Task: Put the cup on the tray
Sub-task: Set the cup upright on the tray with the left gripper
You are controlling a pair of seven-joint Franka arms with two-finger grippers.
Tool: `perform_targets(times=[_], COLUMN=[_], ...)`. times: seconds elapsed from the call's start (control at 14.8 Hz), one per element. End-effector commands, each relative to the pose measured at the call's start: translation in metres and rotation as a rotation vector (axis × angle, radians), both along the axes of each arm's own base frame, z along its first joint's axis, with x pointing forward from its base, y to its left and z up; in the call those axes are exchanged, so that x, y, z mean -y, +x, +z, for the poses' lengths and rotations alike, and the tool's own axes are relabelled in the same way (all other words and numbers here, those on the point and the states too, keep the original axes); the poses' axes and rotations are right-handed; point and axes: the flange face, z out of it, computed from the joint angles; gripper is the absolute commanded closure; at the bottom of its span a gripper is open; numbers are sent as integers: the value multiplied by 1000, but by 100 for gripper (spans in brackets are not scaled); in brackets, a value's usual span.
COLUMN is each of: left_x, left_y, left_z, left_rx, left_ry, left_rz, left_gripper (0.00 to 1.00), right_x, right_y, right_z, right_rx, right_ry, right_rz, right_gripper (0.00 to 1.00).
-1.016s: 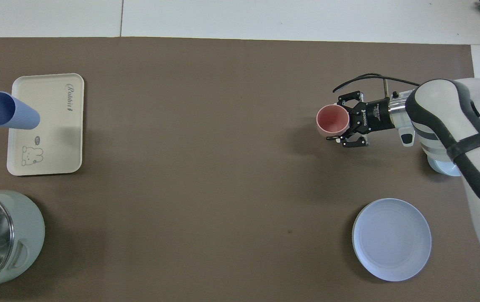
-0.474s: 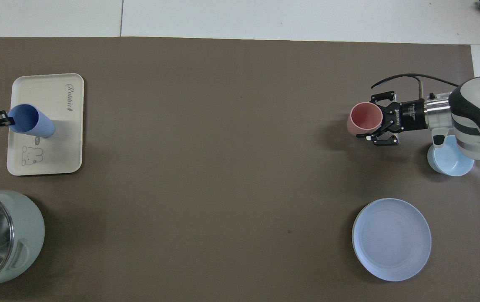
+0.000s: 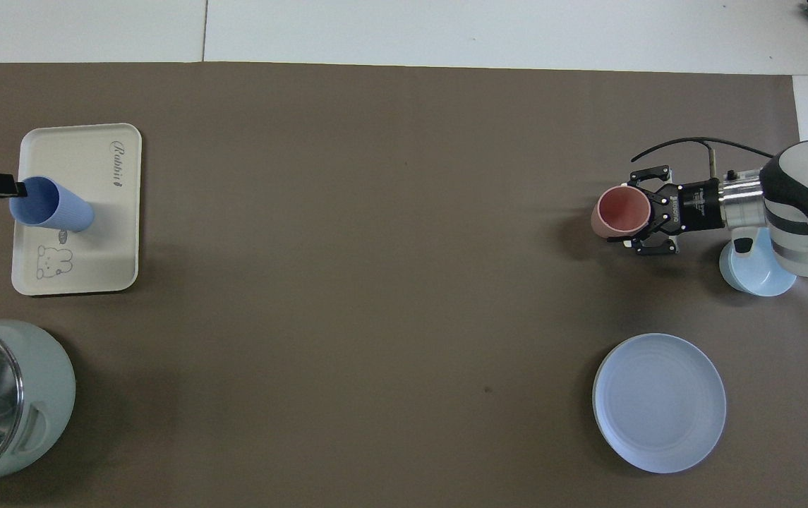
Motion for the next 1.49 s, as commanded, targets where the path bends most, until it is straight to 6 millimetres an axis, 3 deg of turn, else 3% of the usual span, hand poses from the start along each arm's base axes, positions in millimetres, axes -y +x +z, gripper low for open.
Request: perform_targets(times=[0.0,0.14,0.27,0.34,0.41,0.47,0.54,0.61,0.74,0.88,1.15,1.29,1.42], left_x=[45,86,127,149,165,178,186,193,207,208,208,200,198], left_y=[-21,-35,-47,-55,-64,-70,-75,-77,-79,-75,-69,-62,-49], left_z=[61,76,75,72,66,62,58,59,59,67,115,145,162], left_rx=[-45,-95,-150,-174,-203,-213,-222,-223,-224,-199,-150,-182,-200], left_ry=[95,104,105,106,109,110,111,111,105,100,85,81,82], left_rz=[-116,-189,-264,-307,-338,-361,-373,-363,-311,-278,-214,-207,-209], left_gripper=[0,0,0,0,0,0,0,0,0,0,0,0,0], right_x=[0,-3,-5,-6,-7,-6,-3,-1,7,21,49,47,48], right_y=[-9,-11,-13,-15,-18,-20,-21,-22,-21,-23,-24,-24,-30], right_z=[-2,-3,-3,-4,-7,-8,-8,-8,-4,0,13,40,70], right_rx=[15,16,12,24,43,66,83,89,97,114,242,353,410], right_ry=[17,24,34,40,46,40,39,37,18,-19,-183,-246,-380], right_rz=[38,43,45,63,87,100,107,114,115,122,263,412,661], right_gripper=[100,100,100,73,64,26,7,1,1,0,0,0,0])
